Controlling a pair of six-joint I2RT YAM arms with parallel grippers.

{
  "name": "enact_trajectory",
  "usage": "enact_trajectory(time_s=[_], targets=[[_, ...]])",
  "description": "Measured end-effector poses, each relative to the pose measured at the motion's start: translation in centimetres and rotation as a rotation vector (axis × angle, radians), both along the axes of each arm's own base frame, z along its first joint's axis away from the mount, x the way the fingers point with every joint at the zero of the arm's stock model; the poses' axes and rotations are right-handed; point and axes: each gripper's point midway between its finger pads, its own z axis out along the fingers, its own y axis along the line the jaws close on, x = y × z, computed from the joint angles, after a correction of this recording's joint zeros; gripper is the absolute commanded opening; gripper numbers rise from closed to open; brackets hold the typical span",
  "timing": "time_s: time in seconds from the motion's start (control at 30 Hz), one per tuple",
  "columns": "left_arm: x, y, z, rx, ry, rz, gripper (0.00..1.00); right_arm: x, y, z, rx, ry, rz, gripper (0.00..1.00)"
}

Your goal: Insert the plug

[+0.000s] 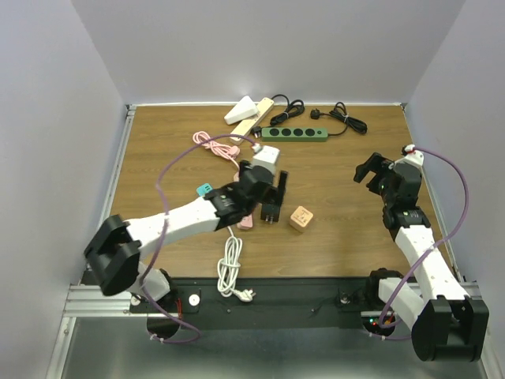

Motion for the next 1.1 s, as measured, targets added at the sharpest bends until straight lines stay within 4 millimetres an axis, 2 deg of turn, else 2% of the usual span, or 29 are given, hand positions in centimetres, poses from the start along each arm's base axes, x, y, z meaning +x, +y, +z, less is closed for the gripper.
enact_trajectory(time_s=[0.07, 0.2, 0.27, 0.43, 0.6, 0.8, 1.0, 1.1], targets=[[-1.5, -4.3, -1.7, 0.021, 0.042, -0.098, 0.95, -0.1, 0.0, -0.1, 0.004, 0.007, -0.001, 1.0], [-3.5, -8.9, -3.2, 0.031, 0.086, -0.209, 0.96, -0.3, 0.0, -0.5, 0.01, 0.025, -0.003, 1.0], [-4.0, -10.9, -3.2, 0.018, 0.098, -0.251, 0.97, -0.4, 0.1, -0.7, 0.013, 0.032, -0.004, 1.0], [-4.8, -13.9, -3.6, 0.001, 0.128, -0.311, 0.98, -0.5, 0.1, -0.9, 0.018, 0.043, -0.006, 1.0], [-5.4, -15.2, -5.7, 0.034, 0.181, -0.333, 0.99, -0.6, 0.1, -1.1, 0.02, 0.049, -0.007, 1.0], [-6.0, -14.4, -9.2, 0.129, 0.249, -0.309, 0.99, -0.6, 0.1, -1.1, 0.024, 0.051, -0.008, 1.0], [-6.2, -13.8, -10.3, 0.169, 0.267, -0.296, 0.96, -0.7, 0.1, -1.2, 0.029, 0.054, -0.009, 1.0], [-6.4, -14.0, -10.4, 0.166, 0.273, -0.308, 0.9, -0.7, 0.2, -1.2, 0.032, 0.053, -0.007, 1.0]])
